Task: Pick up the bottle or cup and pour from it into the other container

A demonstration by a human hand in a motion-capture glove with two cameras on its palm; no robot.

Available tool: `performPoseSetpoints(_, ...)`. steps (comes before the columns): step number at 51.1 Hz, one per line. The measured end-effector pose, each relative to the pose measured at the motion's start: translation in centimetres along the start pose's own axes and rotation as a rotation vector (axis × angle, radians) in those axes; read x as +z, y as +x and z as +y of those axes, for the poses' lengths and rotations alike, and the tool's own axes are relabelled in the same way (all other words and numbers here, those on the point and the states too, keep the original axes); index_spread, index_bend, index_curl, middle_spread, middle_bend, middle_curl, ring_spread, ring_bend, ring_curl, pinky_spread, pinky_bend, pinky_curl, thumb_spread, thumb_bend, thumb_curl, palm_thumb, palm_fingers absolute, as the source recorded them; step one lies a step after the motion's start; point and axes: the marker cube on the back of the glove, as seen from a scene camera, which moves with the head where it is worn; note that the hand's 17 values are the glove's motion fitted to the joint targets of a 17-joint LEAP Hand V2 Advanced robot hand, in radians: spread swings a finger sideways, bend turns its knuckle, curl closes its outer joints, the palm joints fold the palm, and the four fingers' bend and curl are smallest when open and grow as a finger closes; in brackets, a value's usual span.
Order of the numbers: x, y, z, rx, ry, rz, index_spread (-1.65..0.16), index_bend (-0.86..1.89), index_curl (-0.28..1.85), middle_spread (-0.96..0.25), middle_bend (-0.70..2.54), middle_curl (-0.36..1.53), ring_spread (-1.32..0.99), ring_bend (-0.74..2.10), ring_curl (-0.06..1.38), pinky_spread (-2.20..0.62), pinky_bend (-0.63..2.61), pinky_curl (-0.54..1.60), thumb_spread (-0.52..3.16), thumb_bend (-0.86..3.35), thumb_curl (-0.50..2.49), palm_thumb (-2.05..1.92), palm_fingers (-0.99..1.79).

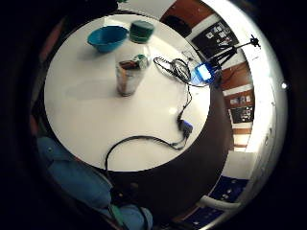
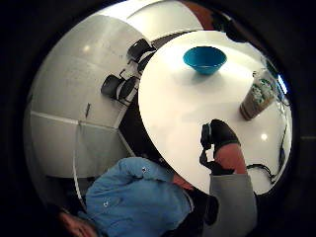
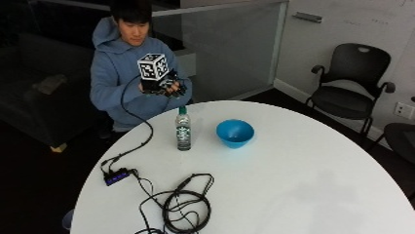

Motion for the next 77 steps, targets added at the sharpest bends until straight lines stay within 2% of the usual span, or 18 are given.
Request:
performPoseSetpoints(7,-0.5,2.6,0.8,0.045,0.026,-0.014,-0.25,0.23,0.18,0.01,0.23,0.13,0.11,0.32,0.15,0.16,0.29,0.1,0.57,0.36,0.22,0.71,0.48)
performPoseSetpoints(17,-0.2,7.4,1.5,0.115,0.146,-0.152,-0.3,0.15,0.23,0.01,0.21,0.2,0.14,0.32,0.19,0.21,0.3,0.14,0.76,0.25,0.29,0.74,0.46)
performPoseSetpoints(28,1.6,11.6,1.6,0.137,0.323,-0.408,-0.3,0.11,0.21,0.04,0.19,0.24,0.15,0.4,0.24,0.23,0.4,0.19,0.83,0.11,0.34,0.74,0.35)
performPoseSetpoints(45,6.5,14.6,0.4,0.167,0.428,-0.703,-0.28,0.09,0.2,0.06,0.18,0.28,0.16,0.47,0.28,0.25,0.49,0.24,0.86,-0.01,0.41,0.79,0.27)
performPoseSetpoints(52,8.1,14.8,-3.0,0.265,0.681,-0.827,-0.29,0.1,0.19,0.07,0.18,0.28,0.16,0.5,0.29,0.25,0.55,0.26,0.86,-0.03,0.42,0.78,0.21)
performPoseSetpoints(57,10.1,13.0,-2.6,0.192,0.518,-0.901,-0.29,0.11,0.18,0.08,0.18,0.28,0.17,0.52,0.3,0.25,0.59,0.27,0.86,-0.03,0.42,0.77,0.18)
performPoseSetpoints(60,10.9,12.2,-3.5,0.173,0.486,-0.932,-0.29,0.11,0.18,0.08,0.18,0.28,0.17,0.54,0.3,0.25,0.6,0.28,0.86,-0.04,0.42,0.75,0.17)
performPoseSetpoints(66,11.7,11.0,-5.8,0.172,0.508,-0.974,-0.29,0.12,0.18,0.09,0.18,0.28,0.18,0.56,0.3,0.25,0.63,0.29,0.86,-0.04,0.41,0.73,0.14)
performPoseSetpoints(70,11.7,10.6,-8.1,0.201,0.677,-0.993,-0.3,0.12,0.19,0.09,0.18,0.28,0.19,0.57,0.31,0.26,0.65,0.29,0.86,-0.03,0.41,0.72,0.14)
performPoseSetpoints(74,12.8,9.2,-7.6,0.16,0.559,-1.05,-0.31,0.13,0.19,0.1,0.18,0.28,0.19,0.59,0.31,0.27,0.69,0.3,0.85,-0.03,0.41,0.72,0.2)
performPoseSetpoints(77,13.2,8.6,-8.2,0.151,0.562,-1.083,-0.33,0.16,0.2,0.09,0.18,0.28,0.18,0.59,0.3,0.27,0.71,0.29,0.84,-0.02,0.41,0.75,0.31)
